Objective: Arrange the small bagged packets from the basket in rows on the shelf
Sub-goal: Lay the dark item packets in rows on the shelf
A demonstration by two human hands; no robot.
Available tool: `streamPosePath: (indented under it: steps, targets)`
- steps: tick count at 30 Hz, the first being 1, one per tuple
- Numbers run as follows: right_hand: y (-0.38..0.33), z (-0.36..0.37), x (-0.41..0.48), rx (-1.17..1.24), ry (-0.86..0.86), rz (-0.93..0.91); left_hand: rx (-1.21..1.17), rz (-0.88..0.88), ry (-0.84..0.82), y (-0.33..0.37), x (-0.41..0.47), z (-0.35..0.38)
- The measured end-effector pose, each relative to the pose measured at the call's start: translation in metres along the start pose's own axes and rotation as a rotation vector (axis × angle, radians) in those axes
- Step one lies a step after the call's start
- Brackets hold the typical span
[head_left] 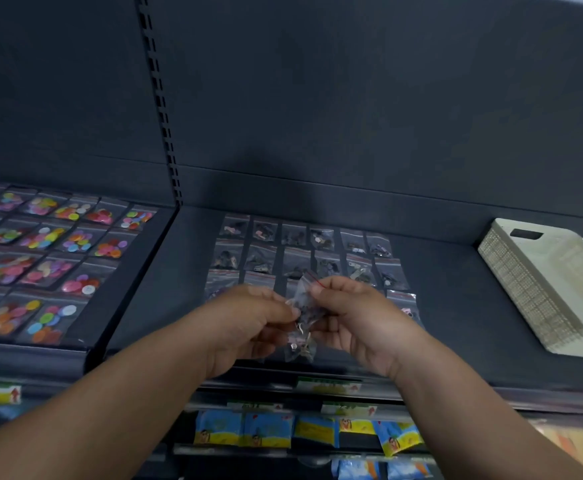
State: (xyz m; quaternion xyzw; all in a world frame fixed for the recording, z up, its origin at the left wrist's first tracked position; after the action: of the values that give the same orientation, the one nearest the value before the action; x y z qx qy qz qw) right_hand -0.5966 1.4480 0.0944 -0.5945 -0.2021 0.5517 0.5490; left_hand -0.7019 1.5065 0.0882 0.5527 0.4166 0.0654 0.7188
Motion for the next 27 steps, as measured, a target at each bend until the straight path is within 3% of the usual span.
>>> streamPosePath:
  steps: [4,14,22,25,27]
  targets:
    - [0.002,0.0,-0.006,0.152,-0.092,0.007,-0.06,0.023,0.064,0.004,0.003,0.008]
    - [-0.006,-0.052,-0.009,-0.091,-0.002,-0.057,-0.018,0.002,0.043,0.008,0.017,0.059]
    - [-0.006,-0.079,-0.018,-0.082,-0.014,-0.033,0.008,0.02,0.105,0.005,0.019,0.078]
    - [-0.005,-0.086,-0.018,-0.134,0.008,-0.034,0.092,0.069,0.141,0.011,0.017,0.074]
    - [-0.002,-0.093,-0.016,-0.216,0.044,-0.03,0.278,0.161,0.252,0.017,0.015,0.058]
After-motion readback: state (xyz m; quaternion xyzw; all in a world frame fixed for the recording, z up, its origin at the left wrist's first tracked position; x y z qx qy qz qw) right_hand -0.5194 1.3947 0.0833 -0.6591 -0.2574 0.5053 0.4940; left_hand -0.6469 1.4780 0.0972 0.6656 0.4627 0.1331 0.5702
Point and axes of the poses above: each hand's wrist, its own x-axis towards the middle knuckle, its own z-axis out of the palm, y = z × x, the point moved 10 cm from there along x, towards the middle knuckle, and after that the axes turned 1 degree about z, right-handed, at the moved point
